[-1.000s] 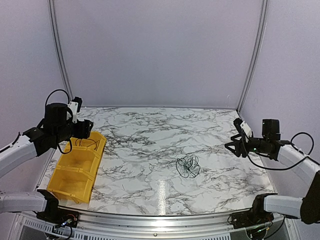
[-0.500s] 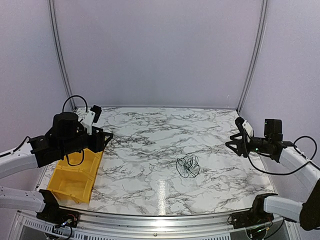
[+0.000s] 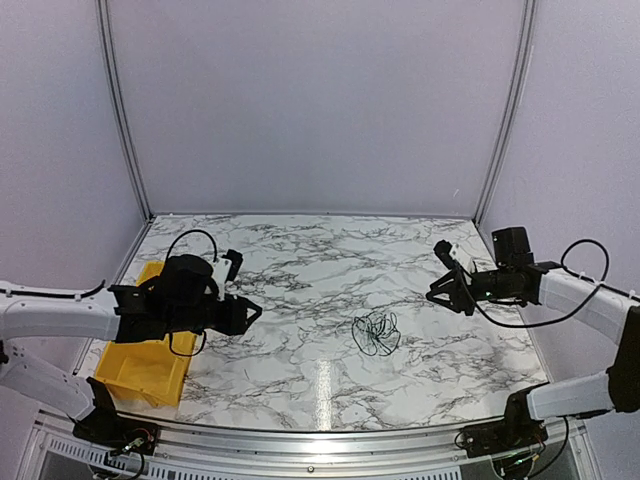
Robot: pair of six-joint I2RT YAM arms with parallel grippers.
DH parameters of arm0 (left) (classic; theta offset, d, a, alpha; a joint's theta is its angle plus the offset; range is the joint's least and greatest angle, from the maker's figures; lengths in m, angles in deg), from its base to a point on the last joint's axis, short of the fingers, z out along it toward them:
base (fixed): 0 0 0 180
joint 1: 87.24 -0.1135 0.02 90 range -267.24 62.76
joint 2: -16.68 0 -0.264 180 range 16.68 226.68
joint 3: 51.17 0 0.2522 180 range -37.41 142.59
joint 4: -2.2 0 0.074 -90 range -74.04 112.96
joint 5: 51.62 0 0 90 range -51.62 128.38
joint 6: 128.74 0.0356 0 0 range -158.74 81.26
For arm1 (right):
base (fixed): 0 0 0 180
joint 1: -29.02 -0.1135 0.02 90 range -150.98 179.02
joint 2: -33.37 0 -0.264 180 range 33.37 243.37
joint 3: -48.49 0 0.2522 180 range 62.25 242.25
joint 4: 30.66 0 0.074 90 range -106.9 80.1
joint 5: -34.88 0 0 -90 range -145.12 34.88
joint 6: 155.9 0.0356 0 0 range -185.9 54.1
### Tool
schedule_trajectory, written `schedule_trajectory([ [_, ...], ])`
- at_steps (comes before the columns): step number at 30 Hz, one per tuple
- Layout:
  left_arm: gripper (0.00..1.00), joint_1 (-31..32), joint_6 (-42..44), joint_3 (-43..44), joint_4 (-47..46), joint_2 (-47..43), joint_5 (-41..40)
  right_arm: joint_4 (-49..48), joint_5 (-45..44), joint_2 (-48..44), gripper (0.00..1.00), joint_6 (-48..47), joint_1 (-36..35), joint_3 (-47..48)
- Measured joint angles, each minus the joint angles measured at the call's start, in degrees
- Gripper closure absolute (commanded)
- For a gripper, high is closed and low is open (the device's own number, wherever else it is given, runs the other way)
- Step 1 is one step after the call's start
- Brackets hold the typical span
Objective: Untangle the cables
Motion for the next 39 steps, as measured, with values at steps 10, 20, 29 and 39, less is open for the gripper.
schedule_trajectory([
  [10, 0.5, 2.27, -11.17, 20.79, -5.55, 31.82, 5.9, 1.33, -2.25, 13.25, 0.66, -1.22, -4.94, 10.14],
  [20, 0.55, 2.73, -21.38, 33.7, -6.27, 48.96, 15.19, -1.53, -5.46, 14.53, 0.63, -1.46, -7.56, 7.26],
  [29, 0.65, 3.28, -27.15, 38.23, -6.49, 53.16, 20.04, -1.62, -6.73, 14.51, 0.61, -2.16, -7.56, 7.08],
  [39, 0.8, 4.22, -31.19, 38.49, -7.61, 54.29, 21.31, -1.49, -6.47, 14.29, 0.55, -3.3, -7.56, 7.08],
])
